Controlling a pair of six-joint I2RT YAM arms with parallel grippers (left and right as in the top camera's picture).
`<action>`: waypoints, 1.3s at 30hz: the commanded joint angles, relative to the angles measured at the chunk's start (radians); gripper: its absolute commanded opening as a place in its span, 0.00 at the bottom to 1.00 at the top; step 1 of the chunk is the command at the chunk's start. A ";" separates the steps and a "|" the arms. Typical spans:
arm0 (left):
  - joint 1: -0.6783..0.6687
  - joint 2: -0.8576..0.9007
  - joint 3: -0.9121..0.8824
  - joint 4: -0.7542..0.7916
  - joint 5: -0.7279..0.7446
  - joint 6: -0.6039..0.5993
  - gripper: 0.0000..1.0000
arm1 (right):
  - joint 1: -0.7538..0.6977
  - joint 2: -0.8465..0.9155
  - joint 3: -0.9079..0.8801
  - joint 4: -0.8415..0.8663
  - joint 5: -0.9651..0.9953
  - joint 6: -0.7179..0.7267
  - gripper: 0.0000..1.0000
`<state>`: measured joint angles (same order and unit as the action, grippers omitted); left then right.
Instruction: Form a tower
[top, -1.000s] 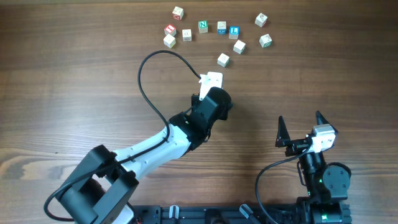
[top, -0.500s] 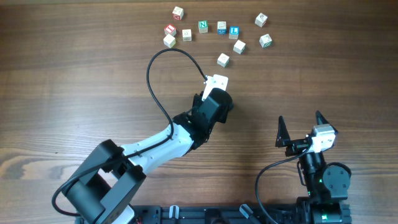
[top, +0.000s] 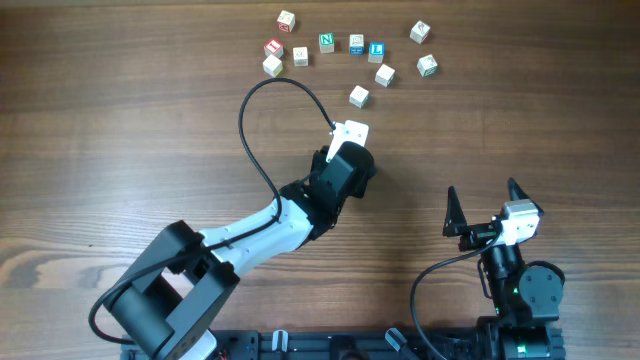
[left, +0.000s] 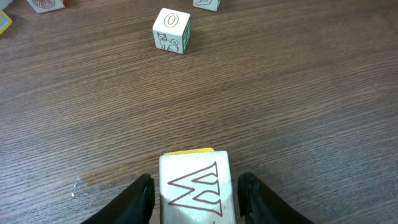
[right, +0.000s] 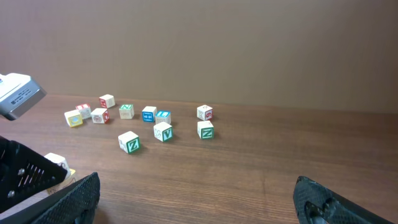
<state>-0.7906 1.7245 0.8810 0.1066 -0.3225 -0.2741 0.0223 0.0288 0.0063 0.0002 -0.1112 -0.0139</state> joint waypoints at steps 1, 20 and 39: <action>0.011 0.011 0.001 0.015 0.008 0.010 0.59 | -0.004 -0.004 -0.001 0.005 0.009 -0.010 1.00; 0.194 -0.423 0.051 -0.141 -0.140 0.009 1.00 | -0.004 -0.003 -0.001 0.013 0.170 -0.408 1.00; 0.223 -0.422 0.050 -0.475 -0.128 0.005 1.00 | -0.004 0.001 0.004 0.436 -1.118 0.092 1.00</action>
<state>-0.5728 1.3052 0.9245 -0.3031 -0.4480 -0.2676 0.0185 0.0299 0.0048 0.2649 -1.3399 -0.2489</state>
